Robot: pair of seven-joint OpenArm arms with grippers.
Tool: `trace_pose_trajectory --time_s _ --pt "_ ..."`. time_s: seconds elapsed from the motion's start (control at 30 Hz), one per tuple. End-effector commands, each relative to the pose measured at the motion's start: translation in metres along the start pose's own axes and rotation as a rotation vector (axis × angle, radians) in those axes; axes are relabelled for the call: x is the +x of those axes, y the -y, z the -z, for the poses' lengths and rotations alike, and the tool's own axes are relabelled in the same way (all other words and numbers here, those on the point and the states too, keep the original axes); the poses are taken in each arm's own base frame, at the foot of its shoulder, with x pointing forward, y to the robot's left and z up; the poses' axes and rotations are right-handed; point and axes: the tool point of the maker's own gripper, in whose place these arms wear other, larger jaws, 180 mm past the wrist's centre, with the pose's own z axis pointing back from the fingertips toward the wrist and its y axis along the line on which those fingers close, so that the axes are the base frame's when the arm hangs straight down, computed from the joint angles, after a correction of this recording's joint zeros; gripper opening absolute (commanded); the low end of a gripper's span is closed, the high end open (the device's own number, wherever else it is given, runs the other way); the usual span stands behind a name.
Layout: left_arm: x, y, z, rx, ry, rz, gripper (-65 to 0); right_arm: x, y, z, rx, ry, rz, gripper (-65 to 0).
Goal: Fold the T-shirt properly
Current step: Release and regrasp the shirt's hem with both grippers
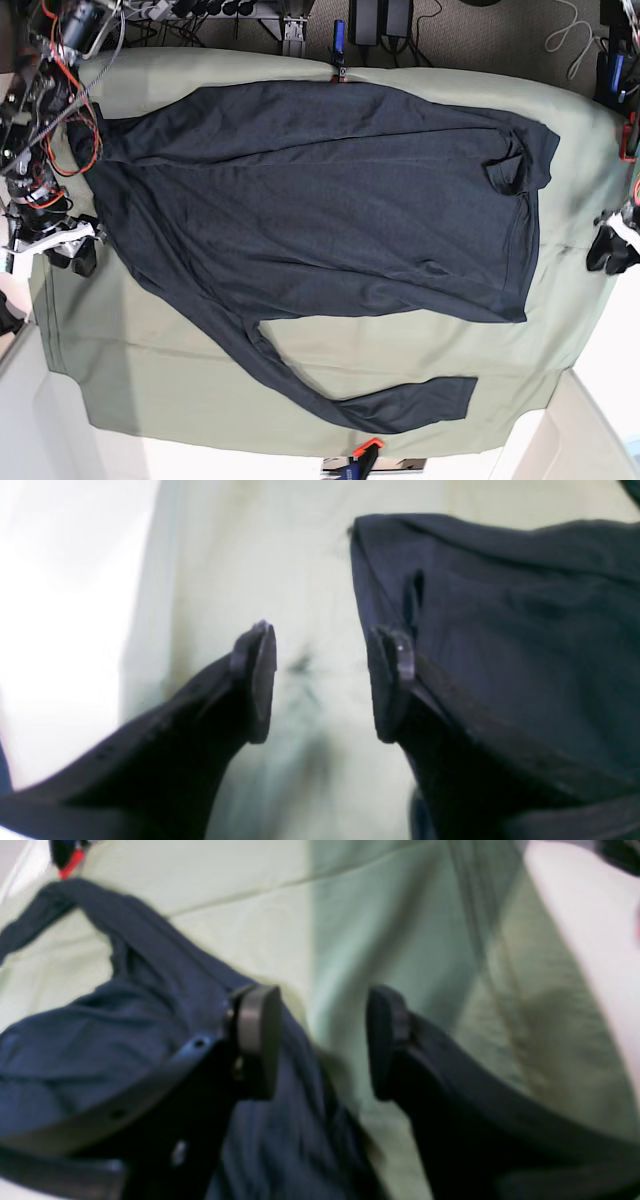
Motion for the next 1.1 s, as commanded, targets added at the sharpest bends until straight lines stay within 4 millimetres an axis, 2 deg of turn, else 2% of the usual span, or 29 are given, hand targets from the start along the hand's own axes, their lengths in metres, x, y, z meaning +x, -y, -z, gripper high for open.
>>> trace_pose_trajectory --time_s 0.0,0.1,0.23,0.37,0.63,0.8,0.87,0.97,1.0,1.07 --pt "0.024 -0.008 0.003 0.003 0.059 -0.009 -32.8 0.017 -0.002 0.007 0.004 0.032 -0.01 -37.2" --pt "0.022 -0.012 0.031 0.001 0.051 -0.08 -32.8 -0.001 -0.007 0.032 0.018 -0.052 -0.001 -37.2" --pt "0.015 -0.012 0.064 0.007 0.037 -0.157 -32.8 -0.027 -0.02 0.047 0.054 -0.139 -0.001 -37.2" --pt "0.018 0.002 0.088 -0.012 0.047 -0.209 -32.8 -0.037 -0.03 0.05 0.076 -0.171 -0.027 -37.2" --pt "0.008 0.047 0.119 -0.08 0.027 -0.21 -32.8 -0.045 -0.03 0.048 0.075 -0.198 -0.029 -37.2" --pt "-0.003 0.048 0.13 -0.007 -0.001 -0.189 -33.5 -0.049 -0.03 0.048 0.076 -0.217 -0.029 -37.2" --pt "-0.004 0.053 0.132 -0.014 -0.006 -0.182 -39.4 -0.048 -0.031 0.048 0.082 -0.214 -0.022 -37.2" --pt "-0.002 0.052 0.132 -0.013 0.008 -0.182 -57.4 -0.046 -0.035 0.048 0.102 -0.202 -0.009 -38.1" --pt "0.0 0.052 0.131 -0.018 0.017 -0.179 -62.7 -0.044 -0.038 0.048 0.116 -0.193 -0.006 -41.2" --pt "0.006 0.058 0.129 -0.07 0.04 -0.162 -65.0 -0.042 -0.04 0.048 0.131 -0.184 -0.006 -53.1"
